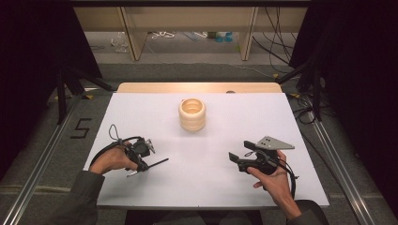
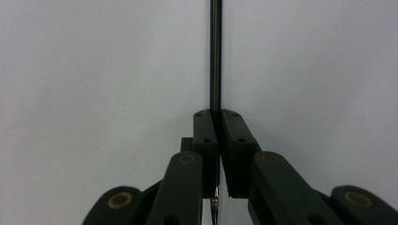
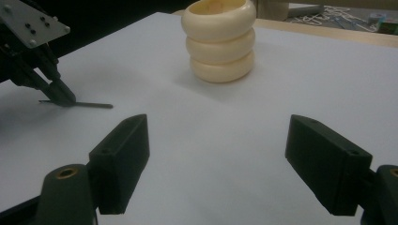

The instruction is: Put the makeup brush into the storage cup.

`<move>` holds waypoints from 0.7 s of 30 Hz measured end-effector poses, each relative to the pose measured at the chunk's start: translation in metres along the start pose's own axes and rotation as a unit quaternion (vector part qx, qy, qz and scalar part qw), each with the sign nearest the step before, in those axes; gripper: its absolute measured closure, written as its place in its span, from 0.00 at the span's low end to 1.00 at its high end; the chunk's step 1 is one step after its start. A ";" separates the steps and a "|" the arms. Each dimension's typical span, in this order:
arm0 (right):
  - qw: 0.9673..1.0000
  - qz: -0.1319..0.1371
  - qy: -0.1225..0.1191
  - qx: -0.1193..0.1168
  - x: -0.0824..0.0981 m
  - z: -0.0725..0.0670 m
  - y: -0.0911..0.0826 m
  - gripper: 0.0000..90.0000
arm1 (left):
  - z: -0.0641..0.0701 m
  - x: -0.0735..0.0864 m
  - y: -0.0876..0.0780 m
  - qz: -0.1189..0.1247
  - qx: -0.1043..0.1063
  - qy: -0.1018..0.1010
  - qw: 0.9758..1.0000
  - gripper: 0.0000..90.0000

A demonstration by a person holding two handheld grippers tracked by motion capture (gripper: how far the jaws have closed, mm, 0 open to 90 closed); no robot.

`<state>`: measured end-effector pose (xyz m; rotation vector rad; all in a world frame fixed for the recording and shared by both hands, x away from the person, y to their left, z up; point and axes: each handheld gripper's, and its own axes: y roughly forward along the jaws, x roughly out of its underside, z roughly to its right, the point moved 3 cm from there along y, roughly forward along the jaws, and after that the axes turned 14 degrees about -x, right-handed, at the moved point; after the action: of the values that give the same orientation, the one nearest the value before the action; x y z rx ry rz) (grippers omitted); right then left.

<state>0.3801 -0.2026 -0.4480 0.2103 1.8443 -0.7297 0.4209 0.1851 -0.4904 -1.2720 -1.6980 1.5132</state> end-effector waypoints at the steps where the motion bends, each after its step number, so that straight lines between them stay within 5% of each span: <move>1: 1.000 0.000 0.000 -0.001 0.000 0.000 0.000 0.26 | -0.001 0.000 0.000 -0.001 0.002 -0.001 1.000 0.94; 13: 1.000 -0.002 0.002 -0.013 0.000 -0.004 0.002 0.26 | -0.002 0.000 0.000 0.004 0.007 -0.002 1.000 0.94; 14: 1.000 -0.005 0.000 -0.014 0.000 -0.004 0.002 0.26 | 0.000 -0.001 0.000 0.013 0.009 -0.012 1.000 0.94; 16: 1.000 -0.012 -0.011 -0.011 -0.001 -0.006 0.002 0.26 | 0.001 -0.002 -0.003 0.010 0.016 0.001 1.000 0.94; 21: 0.999 -0.019 -0.029 -0.009 -0.003 -0.010 0.003 0.25 | 0.006 -0.010 -0.009 0.036 0.017 -0.003 0.999 0.94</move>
<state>0.3751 -0.1940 -0.4448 0.1408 1.8028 -0.7369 0.4173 0.1742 -0.4810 -1.3248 -1.6386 1.5826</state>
